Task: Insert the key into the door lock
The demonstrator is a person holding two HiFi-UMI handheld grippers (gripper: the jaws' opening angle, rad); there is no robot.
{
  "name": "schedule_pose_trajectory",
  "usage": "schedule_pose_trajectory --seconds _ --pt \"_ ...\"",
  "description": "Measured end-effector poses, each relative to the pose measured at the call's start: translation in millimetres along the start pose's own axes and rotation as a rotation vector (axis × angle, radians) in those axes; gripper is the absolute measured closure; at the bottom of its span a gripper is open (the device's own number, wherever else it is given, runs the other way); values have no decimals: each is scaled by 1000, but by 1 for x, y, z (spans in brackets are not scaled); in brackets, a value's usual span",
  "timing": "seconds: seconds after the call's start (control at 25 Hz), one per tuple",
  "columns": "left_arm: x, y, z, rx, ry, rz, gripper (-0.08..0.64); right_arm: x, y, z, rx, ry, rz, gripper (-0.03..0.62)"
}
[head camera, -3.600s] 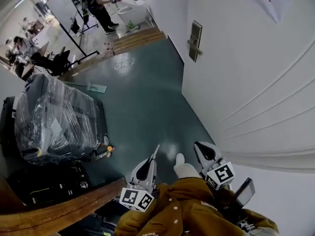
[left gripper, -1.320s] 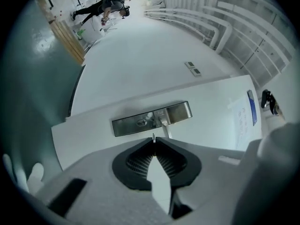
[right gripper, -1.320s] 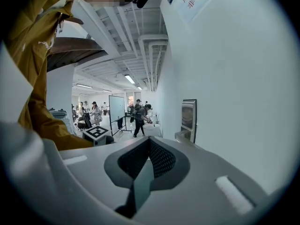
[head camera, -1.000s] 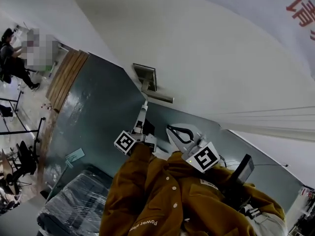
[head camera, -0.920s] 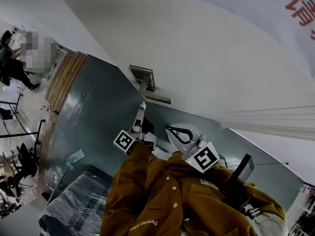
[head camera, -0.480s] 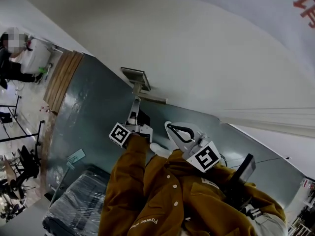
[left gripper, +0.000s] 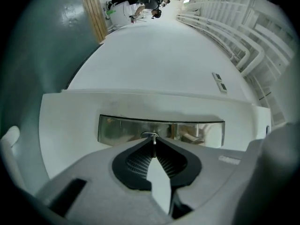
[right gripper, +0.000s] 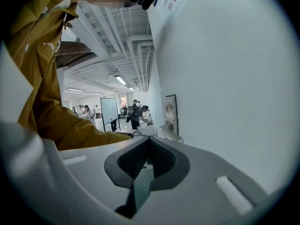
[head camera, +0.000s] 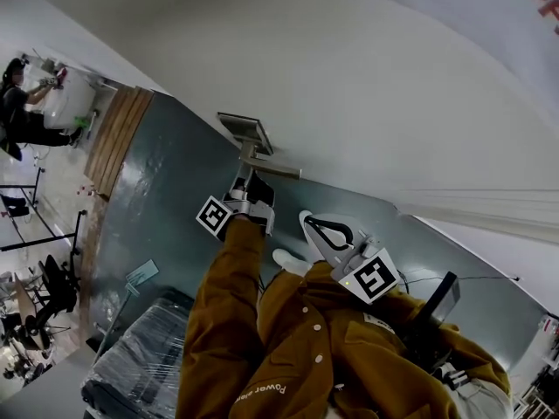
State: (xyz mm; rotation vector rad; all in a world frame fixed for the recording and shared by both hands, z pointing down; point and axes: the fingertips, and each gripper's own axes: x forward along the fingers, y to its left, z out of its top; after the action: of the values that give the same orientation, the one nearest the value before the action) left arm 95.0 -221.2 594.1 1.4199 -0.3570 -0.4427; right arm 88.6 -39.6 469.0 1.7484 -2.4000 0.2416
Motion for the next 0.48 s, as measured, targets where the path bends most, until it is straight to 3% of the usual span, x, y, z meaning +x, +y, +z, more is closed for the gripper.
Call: schedule_pose_trajectory --seconds 0.16,0.32,0.4,0.48 --pt "-12 5 -7 67 30 -20 534 -9 16 -12 2 -8 -13 584" --pt "-2 -5 -10 229 89 28 413 -5 -3 5 20 -47 -26 584" --pt "-9 -6 -12 333 114 68 408 -3 -8 11 50 -83 -34 584" --pt "-24 -10 -14 494 150 118 408 -2 -9 15 72 -99 -30 584"
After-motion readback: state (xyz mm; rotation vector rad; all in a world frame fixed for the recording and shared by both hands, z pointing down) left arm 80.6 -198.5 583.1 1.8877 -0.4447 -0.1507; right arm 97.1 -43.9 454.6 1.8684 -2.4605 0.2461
